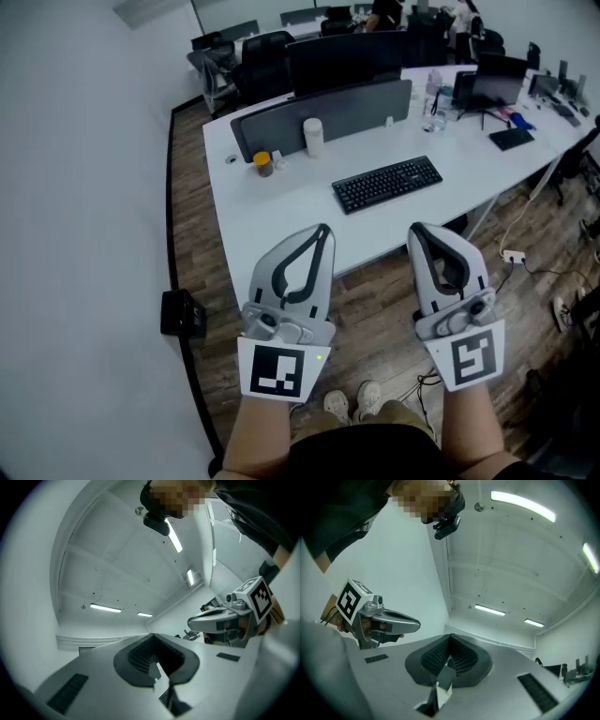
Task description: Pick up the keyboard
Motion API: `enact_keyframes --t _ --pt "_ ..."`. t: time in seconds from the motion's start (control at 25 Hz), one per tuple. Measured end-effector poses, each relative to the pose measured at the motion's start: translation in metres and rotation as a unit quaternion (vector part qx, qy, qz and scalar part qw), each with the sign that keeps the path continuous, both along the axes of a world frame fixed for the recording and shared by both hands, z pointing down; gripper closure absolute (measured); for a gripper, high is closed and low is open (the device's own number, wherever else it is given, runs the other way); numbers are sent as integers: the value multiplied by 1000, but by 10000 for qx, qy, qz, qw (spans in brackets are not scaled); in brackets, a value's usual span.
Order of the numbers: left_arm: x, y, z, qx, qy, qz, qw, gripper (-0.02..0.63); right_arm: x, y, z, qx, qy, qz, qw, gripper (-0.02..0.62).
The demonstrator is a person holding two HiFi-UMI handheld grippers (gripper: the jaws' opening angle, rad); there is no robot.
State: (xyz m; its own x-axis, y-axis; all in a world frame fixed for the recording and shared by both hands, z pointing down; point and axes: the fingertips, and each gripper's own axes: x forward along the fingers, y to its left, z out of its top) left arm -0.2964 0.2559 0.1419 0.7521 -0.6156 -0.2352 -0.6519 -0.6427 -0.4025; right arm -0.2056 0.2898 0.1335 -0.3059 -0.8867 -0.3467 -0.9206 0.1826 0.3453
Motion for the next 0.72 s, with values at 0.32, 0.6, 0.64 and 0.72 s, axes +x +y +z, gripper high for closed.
enact_keyframes --t 0.32,0.6,0.64,0.72 --pt "16 -3 3 -40 -46 -27 10000 597 16 0 1 -8 8 9 10000 566" --pt "33 -3 5 -63 -73 -75 9999 597 37 2 4 -25 -61 -20 10000 565" --pt "35 -2 5 -48 -93 -90 9999 597 40 3 3 -14 -61 -26 10000 565" --pt "41 -1 4 -31 -87 -128 9999 597 46 5 3 10 -80 -47 10000 565"
